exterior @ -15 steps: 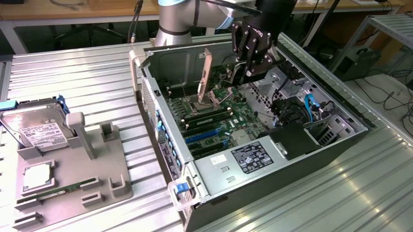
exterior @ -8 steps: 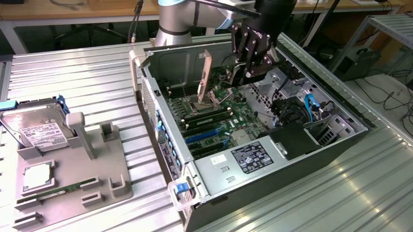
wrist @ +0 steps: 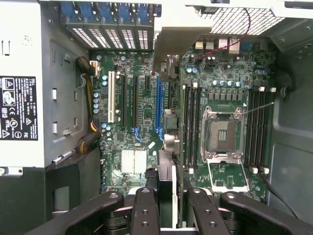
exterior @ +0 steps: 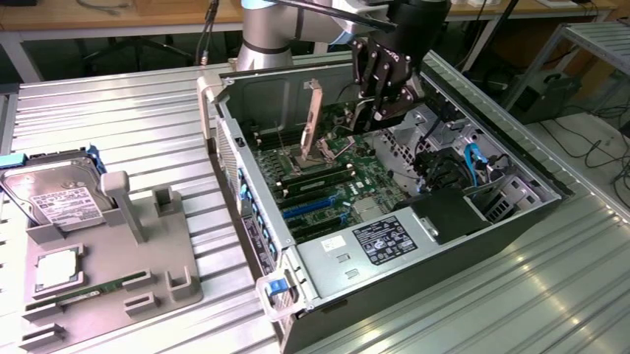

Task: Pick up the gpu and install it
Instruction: 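Insert the gpu into the slot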

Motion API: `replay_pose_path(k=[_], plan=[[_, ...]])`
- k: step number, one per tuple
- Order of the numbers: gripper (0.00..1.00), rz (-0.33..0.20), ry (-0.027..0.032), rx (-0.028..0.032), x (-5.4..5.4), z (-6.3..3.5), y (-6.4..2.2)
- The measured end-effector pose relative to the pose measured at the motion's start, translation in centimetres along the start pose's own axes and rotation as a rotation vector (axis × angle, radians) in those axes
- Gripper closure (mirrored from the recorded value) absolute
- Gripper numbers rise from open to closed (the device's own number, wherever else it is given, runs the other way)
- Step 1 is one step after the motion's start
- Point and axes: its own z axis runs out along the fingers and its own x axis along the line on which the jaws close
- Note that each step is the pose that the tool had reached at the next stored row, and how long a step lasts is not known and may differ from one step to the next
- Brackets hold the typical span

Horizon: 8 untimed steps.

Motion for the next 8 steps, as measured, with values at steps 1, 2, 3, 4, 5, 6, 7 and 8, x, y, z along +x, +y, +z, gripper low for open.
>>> replay_pose_path(k=[1, 2, 3, 4, 5, 6, 7, 8], plan=[[0.72, 0.0, 0.0, 0.0, 0.0, 0.04, 0.0], [0.72, 0.0, 0.0, 0.0, 0.0, 0.09, 0.0], [0.72, 0.0, 0.0, 0.0, 0.0, 0.13, 0.0], [0.72, 0.0, 0.0, 0.0, 0.0, 0.18, 0.0], [0.72, 0.0, 0.0, 0.0, 0.0, 0.22, 0.0], [0.72, 0.0, 0.0, 0.0, 0.01, 0.29, 0.0], [0.72, 0.0, 0.0, 0.0, 0.01, 0.39, 0.0], [0.72, 0.0, 0.0, 0.0, 0.01, 0.49, 0.0]])
